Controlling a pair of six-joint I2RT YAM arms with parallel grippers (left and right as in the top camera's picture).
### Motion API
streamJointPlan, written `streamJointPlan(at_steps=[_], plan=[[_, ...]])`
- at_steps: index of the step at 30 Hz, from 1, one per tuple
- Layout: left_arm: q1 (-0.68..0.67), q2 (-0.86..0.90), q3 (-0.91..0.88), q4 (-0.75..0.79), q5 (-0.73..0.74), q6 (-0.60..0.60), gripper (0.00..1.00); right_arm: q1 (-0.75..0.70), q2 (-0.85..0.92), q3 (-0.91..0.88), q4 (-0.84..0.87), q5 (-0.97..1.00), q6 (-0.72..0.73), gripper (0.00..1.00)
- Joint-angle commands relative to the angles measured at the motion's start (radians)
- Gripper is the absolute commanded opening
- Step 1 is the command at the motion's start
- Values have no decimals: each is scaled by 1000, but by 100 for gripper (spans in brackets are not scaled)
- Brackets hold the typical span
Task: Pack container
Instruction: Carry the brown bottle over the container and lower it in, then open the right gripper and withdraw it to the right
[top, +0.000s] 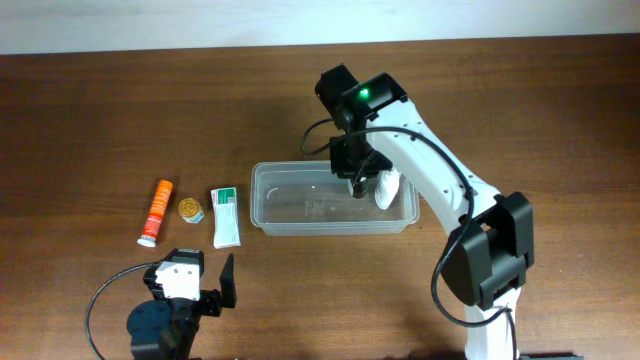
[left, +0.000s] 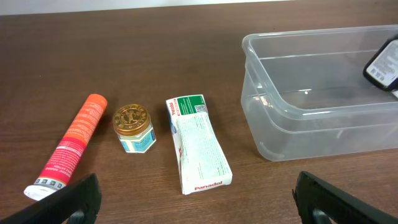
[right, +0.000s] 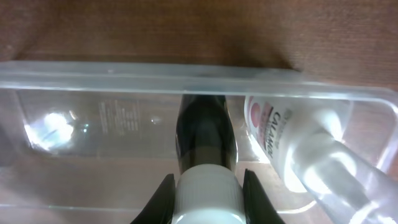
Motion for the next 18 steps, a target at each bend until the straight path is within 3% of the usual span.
streamJointPlan(at_steps=[1, 8, 13, 18], plan=[[-4, -6, -4, 2, 11, -6, 100, -8, 2, -40, 14, 19, 30, 5], [-4, -6, -4, 2, 11, -6, 100, -25, 2, -102, 63, 20, 29, 6], [-4, -6, -4, 2, 11, -6, 100, -33, 0, -102, 68, 32, 28, 38], [-4, -6, -4, 2, 11, -6, 100, -35, -21, -95, 65, 31, -10, 58]])
